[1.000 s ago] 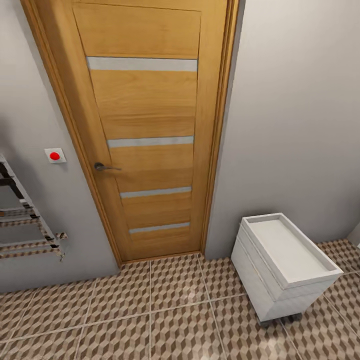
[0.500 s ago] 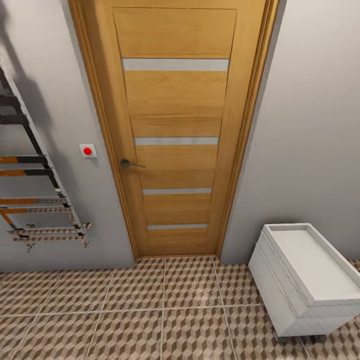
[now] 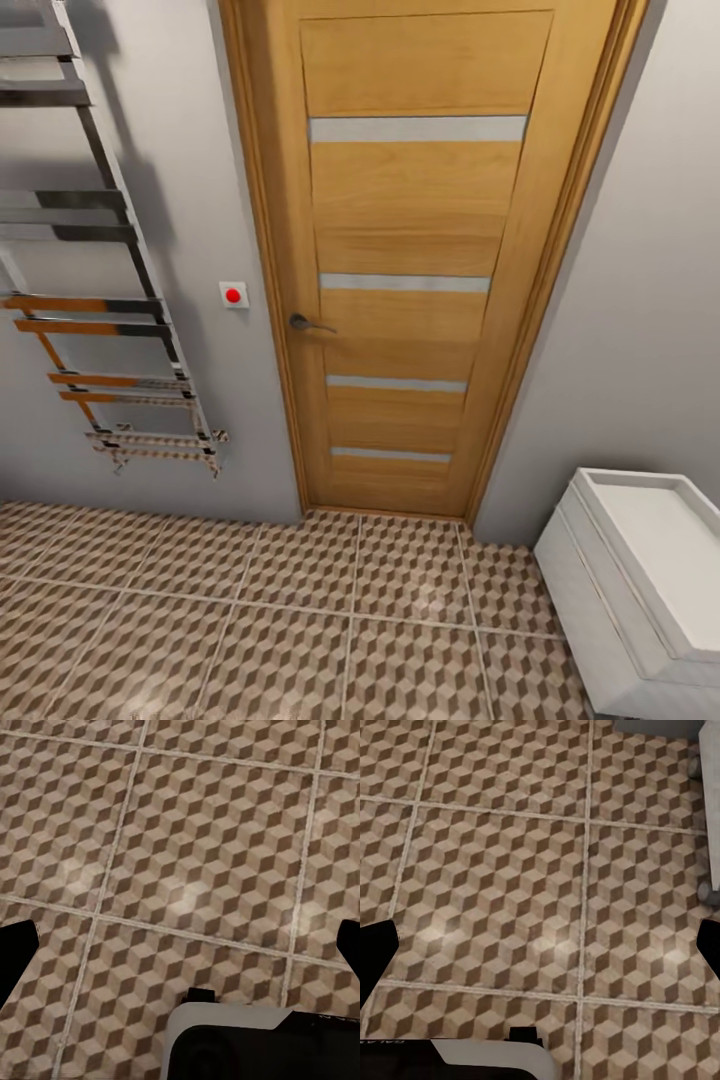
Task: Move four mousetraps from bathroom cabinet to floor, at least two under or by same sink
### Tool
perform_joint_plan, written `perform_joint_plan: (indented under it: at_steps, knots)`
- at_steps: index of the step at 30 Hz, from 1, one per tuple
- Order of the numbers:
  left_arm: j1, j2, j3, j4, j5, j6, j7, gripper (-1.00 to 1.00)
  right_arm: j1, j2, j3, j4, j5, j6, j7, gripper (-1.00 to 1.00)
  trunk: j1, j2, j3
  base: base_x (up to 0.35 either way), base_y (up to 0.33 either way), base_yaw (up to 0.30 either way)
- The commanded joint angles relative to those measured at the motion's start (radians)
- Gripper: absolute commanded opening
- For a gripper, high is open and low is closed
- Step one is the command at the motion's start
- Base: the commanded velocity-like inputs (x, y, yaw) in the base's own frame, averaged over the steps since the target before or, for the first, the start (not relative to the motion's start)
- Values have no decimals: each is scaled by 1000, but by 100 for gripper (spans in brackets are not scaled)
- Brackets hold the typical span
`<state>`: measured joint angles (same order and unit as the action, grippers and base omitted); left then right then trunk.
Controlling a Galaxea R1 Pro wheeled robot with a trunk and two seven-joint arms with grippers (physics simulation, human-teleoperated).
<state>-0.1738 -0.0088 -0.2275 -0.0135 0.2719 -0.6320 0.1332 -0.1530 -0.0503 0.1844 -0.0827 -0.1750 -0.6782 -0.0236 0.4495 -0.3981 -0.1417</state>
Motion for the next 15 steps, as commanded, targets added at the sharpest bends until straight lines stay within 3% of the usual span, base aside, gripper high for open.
perform_joint_plan:
  at_steps: [1,15]
  knots:
    - [-1,0,-9,1,6,-3,5,100,0,0,9,0,-8,-3,-2,100,1,-2,-2,0,0,279]
    - [-1,0,-9,1,6,-3,5,100,0,0,9,0,-8,-2,-2,100,1,-2,-2,0,0,279]
